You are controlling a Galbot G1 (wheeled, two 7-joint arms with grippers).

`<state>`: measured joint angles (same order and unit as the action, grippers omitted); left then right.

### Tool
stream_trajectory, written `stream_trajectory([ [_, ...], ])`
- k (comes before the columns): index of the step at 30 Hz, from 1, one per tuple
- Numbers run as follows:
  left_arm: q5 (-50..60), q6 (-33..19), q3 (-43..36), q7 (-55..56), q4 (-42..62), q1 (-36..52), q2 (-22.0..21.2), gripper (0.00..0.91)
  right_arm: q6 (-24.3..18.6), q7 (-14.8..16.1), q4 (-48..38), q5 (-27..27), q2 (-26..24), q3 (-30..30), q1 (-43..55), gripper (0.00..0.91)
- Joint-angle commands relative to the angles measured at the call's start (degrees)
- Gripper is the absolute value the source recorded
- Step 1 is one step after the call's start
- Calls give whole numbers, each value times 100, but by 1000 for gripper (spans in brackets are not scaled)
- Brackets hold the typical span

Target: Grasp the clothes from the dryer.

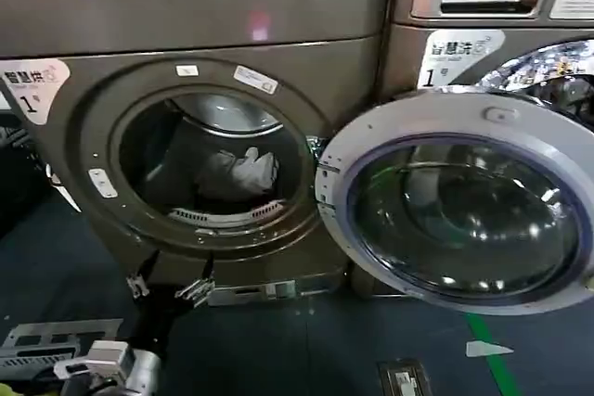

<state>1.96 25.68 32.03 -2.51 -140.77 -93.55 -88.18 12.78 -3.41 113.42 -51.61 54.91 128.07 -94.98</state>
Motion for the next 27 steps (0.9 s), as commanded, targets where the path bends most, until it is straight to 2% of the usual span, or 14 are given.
stream_trajectory([
  [1,28,-8,-79,50,45,23,-5,907,0,-28,-15,-36,3,40,-13,907],
  [27,28,-21,-113,-1,123,73,12,907,-11,-27,-3,-29,14,2,25,907],
])
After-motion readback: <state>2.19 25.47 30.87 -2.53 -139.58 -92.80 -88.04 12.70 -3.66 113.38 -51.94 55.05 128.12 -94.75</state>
